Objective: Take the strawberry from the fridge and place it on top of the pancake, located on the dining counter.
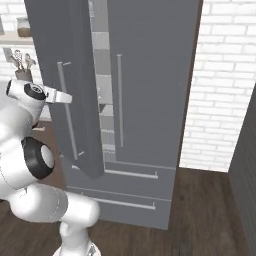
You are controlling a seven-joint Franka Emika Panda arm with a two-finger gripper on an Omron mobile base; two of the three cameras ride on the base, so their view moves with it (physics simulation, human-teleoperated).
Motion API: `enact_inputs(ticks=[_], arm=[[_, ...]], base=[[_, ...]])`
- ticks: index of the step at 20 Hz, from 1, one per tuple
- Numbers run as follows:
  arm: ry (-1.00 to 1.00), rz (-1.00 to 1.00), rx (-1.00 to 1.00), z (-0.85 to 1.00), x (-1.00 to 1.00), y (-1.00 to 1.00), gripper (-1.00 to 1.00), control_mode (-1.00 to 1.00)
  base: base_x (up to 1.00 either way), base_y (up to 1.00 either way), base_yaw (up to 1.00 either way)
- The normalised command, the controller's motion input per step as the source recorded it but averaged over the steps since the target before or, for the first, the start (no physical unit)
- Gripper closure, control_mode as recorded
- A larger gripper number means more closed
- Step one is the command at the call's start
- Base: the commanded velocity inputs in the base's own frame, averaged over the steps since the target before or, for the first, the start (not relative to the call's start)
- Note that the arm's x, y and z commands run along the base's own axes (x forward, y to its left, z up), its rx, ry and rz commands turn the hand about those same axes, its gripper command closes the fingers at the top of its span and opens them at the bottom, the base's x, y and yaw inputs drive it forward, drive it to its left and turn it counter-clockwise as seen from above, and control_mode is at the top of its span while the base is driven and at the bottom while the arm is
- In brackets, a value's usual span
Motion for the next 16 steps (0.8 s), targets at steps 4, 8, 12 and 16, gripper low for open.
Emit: enact_inputs(ticks=[4,8,12,16], arm=[[0.06,-0.27,0.00,-0.04,-0.82,0.81,1.00,-1.00],[-0.01,-0.26,-0.03,-0.06,-0.64,0.82,1.00,-1.00],[-0.02,-0.20,0.00,0.00,-0.27,0.54,-1.00,-1.00],[-0.27,-0.02,0.00,-0.07,-0.04,0.37,-1.00,-1.00]], base=[[0.00,0.00,0.00],[0.00,0.00,0.00],[0.00,0.00,0.00],[0.00,0.00,0.00]])
